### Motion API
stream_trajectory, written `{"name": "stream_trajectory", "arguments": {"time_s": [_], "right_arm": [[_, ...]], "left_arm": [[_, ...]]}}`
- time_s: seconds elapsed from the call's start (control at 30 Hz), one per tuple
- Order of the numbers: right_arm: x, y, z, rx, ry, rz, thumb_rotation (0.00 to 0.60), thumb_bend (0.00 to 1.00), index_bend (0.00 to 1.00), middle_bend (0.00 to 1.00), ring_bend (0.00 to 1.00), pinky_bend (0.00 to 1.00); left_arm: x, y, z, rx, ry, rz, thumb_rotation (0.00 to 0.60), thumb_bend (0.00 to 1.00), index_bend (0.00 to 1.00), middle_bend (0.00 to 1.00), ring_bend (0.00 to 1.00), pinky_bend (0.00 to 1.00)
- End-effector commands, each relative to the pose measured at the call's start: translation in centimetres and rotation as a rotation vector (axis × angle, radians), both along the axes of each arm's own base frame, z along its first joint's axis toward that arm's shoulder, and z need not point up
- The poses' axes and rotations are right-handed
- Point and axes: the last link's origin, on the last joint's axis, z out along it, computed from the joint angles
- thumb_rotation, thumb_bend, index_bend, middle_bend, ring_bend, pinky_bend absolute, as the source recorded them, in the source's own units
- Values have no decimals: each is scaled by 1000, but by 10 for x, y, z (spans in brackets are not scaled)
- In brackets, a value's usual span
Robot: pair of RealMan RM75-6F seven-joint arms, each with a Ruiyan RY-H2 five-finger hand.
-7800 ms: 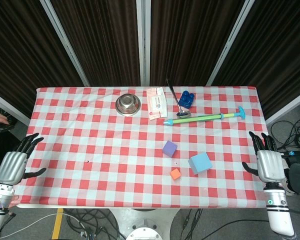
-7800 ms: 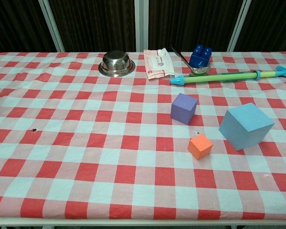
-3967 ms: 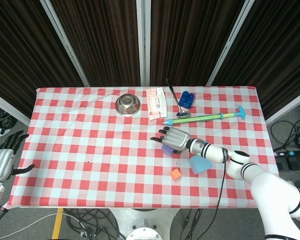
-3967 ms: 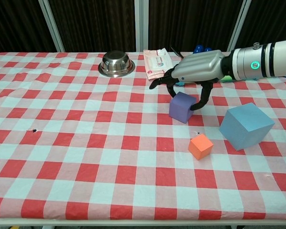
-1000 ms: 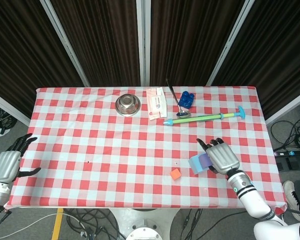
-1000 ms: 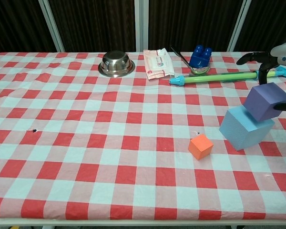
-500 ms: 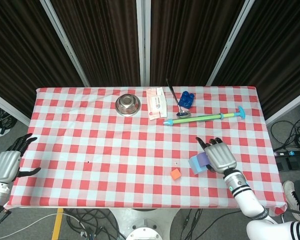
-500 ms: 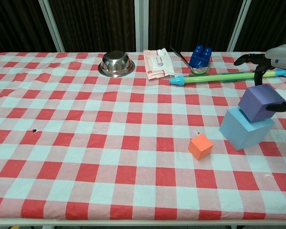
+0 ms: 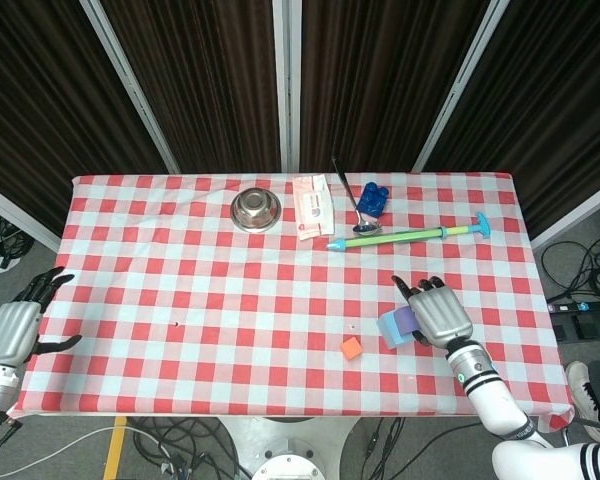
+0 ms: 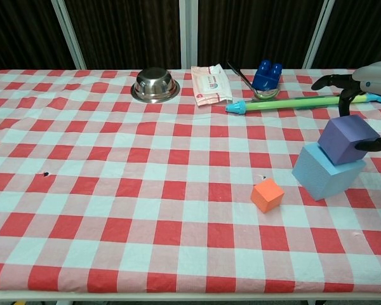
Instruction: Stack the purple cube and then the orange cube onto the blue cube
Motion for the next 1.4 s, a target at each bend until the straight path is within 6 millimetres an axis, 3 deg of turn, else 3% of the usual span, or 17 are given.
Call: {"name": "stream_trajectory", "arguments": {"time_s": [0.03,0.3,0.5,0.77,1.0,1.13,1.4], "right_arm": [[-1,0,0,5,8,-4,600,154,2,478,208,180],[1,-1,-3,22,7,-6,600,131,0,468,209,171],[4,-4,0,31,13,7,600,39,0,325,136,119],[10,-4,8,25,-8,33,600,11,0,286,109,109],[45,-6,18,46,-80,181,600,9,0,313,99,104],[66,-4,17,149,-84,290,600,2,0,326,99,103],[92,-11,1,337,-18,436,600,0,0,329,100,92]], "left_arm": [[0,0,0,1,0,1,600,85,216,192,120,280],[0,0,1,3,3,-1,600,86,216,192,119,280],[1,-1,1,3,4,-2,600,85,216,192,120,280],[1,-1,1,3,3,-4,600,86,216,192,120,280],[0,0,3,11,2,0,600,86,216,192,119,280],[-2,0,4,13,4,6,600,86,215,192,120,280],[-1,0,2,8,12,5,600,86,216,192,120,280]]}}
